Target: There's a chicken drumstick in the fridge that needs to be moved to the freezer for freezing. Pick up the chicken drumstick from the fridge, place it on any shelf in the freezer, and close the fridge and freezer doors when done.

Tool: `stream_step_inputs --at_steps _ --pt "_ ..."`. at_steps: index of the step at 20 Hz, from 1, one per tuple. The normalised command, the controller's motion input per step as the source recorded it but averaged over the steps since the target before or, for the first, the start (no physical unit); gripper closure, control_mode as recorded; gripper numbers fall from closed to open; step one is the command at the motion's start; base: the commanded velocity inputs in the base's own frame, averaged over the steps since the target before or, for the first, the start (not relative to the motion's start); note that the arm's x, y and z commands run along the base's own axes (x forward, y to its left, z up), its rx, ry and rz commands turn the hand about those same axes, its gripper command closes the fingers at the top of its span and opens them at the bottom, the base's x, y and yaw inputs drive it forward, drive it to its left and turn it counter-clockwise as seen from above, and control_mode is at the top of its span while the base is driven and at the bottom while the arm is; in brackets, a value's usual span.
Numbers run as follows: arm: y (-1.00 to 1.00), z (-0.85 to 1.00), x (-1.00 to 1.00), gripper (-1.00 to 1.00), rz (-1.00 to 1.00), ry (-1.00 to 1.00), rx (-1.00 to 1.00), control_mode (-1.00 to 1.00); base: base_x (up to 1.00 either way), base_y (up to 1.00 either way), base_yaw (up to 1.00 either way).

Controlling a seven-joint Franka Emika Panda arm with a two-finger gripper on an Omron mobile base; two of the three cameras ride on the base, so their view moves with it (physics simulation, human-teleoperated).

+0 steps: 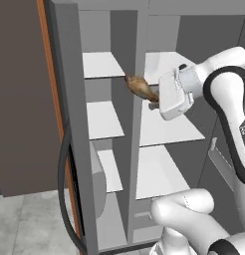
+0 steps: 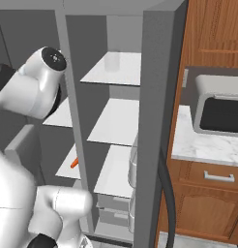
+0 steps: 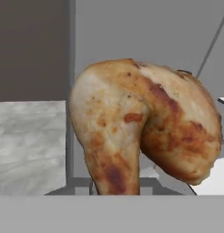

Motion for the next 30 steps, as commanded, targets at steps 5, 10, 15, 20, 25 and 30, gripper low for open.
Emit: stream_step_inputs --at_steps 5,10,15,20,25,30 --pt "0.18 0.02 0.29 1.00 -0.17 -0.01 -0.11 -1.00 0.00 0.00 0.00" --pt "0.45 0.00 0.41 1.00 -0.26 0.00 -0.11 -1.00 0.00 0.00 0.00" --pt "0.20 0.00 0.58 1.00 -0.07 0.00 -0.05 -1.00 0.00 0.00 0.00" --pt "-0.01 0.00 0.50 1.00 0.00 0.00 0.00 -1.00 0.00 0.00 0.00" --pt "0.00 -0.02 0.48 1.00 0.01 0.00 0.00 -1.00 0.00 0.00 0.00" --pt "0.02 -0.03 0.41 1.00 0.00 0.00 -0.01 -1.00 0.00 0.00 0.00"
